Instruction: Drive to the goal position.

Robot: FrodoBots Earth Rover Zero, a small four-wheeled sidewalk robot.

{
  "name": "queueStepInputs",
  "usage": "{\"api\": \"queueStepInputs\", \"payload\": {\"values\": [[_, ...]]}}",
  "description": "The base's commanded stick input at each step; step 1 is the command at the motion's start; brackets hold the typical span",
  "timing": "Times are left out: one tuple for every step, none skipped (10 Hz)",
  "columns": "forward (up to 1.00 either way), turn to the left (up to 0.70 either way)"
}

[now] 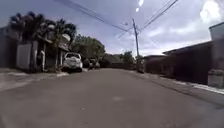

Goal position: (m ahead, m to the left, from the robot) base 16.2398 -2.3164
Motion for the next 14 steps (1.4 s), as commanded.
{"api": "queueStepInputs", "payload": {"values": [[0.45,0.0],[0.45,0.0],[0.45,0.27],[0.45,0.27],[0.45,0.27],[0.45,0.27],[0.45,0.27],[0.45,0.27],[0.45,0.2],[0.45,0.01],[0.45,0.0],[0.45,0.0],[0.45,0.0],[0.45,0.0]]}}
